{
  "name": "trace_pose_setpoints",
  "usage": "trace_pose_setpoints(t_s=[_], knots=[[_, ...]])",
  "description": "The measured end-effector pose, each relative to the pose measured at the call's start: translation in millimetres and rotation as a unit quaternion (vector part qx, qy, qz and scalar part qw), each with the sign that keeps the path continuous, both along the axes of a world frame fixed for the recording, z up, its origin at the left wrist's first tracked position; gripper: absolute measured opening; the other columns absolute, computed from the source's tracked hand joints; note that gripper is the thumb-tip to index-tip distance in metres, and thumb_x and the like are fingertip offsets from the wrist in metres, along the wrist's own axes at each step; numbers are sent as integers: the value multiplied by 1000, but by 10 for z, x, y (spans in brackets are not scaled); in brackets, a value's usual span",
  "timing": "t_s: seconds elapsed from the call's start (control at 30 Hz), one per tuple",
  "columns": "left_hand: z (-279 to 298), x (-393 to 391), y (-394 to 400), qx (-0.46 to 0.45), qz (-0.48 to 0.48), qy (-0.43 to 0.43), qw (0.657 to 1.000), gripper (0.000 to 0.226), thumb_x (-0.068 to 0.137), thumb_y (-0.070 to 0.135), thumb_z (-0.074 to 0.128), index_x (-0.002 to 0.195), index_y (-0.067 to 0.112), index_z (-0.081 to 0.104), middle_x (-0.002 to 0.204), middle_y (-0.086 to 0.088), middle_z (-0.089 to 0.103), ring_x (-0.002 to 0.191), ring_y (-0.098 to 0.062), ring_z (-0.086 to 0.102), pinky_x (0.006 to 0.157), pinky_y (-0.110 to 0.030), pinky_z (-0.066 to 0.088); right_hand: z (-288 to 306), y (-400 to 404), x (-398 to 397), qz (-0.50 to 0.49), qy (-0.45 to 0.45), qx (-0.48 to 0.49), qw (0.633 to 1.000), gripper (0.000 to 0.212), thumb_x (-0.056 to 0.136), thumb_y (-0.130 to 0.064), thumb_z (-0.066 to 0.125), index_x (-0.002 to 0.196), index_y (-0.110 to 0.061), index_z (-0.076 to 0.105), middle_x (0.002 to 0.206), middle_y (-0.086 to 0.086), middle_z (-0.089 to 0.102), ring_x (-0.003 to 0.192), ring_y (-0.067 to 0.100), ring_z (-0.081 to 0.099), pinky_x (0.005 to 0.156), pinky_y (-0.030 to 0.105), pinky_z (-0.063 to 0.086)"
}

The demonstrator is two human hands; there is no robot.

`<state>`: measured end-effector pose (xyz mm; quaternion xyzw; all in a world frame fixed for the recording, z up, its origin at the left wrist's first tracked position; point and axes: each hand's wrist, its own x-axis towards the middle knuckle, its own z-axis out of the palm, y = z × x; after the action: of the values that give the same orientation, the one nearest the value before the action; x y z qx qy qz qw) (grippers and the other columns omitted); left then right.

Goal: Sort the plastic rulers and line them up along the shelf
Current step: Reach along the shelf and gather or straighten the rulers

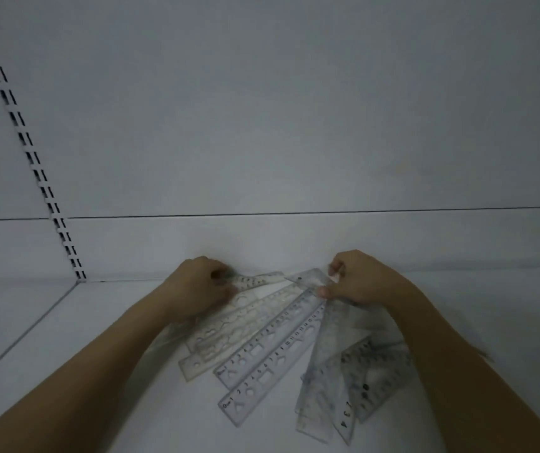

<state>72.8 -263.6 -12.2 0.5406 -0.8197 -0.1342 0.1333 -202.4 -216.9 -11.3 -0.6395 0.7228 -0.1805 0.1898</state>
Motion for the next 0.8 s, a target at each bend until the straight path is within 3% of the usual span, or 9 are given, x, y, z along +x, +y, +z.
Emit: trace_pose_setpoints(t_s=[0.1,0.17,0.27,0.37,0.43,0.5,0.57,0.67,0.8], knots=[[-27,-17,-28,-8,2,12,1000,36,87,35,66,119,18,65,115,1,62,97,-14,55,87,-25,43,-11,8,-44,17,-15,-17,1000,42,78,-35,78,107,-12,60,92,3,54,87,18,54,76,26,43],[-44,-14,-43,9,4,40,999,45,83,31,72,125,19,62,117,2,62,94,-10,55,85,-20,39,-25,0,-65,18,-25,-37,999,19,83,-25,75,82,-16,58,75,-1,51,72,15,54,67,24,41],[-35,14,-55,43,26,111,993,51,76,21,80,123,18,62,110,2,63,81,-5,56,76,-17,42,-42,-27,-86,5,-92,-59,994,37,89,-4,61,57,-17,50,63,-3,52,56,7,56,58,21,43],[-38,13,-76,44,40,177,982,24,80,17,76,103,19,69,100,0,65,75,-6,57,64,-13,43,19,31,-66,5,-153,-77,985,24,94,1,53,73,4,65,70,6,61,42,-3,50,43,11,37],[-24,2,-71,42,47,221,973,3,86,20,71,88,17,70,91,1,67,69,-7,57,60,-12,42,65,71,-23,6,-199,-99,975,21,97,-8,53,89,0,70,73,8,65,49,6,53,42,13,40],[3,-10,-56,60,43,258,963,9,89,18,67,83,12,69,81,0,69,66,-11,60,63,-20,47,95,92,5,5,-243,-102,964,20,98,-9,50,96,-7,70,75,9,65,53,13,53,43,18,41],[50,-26,-12,90,28,298,950,10,91,13,63,86,5,65,79,-5,73,68,-20,65,67,-32,52,104,103,32,16,-257,-99,961,24,100,-9,46,98,-10,70,76,9,63,54,16,55,47,24,41],[109,-45,62,127,3,354,927,12,96,12,56,96,0,57,83,-9,73,68,-29,69,61,-35,55,99,98,65,29,-254,-104,961,27,102,-15,42,97,-17,68,75,7,60,53,18,60,49,25,42],[123,-46,107,116,-32,365,923,19,100,10,46,111,21,57,86,-8,66,64,-32,67,52,-34,54,84,74,123,25,-262,-120,957,27,103,-18,39,96,-19,65,74,8,55,50,19,58,46,24,43]])
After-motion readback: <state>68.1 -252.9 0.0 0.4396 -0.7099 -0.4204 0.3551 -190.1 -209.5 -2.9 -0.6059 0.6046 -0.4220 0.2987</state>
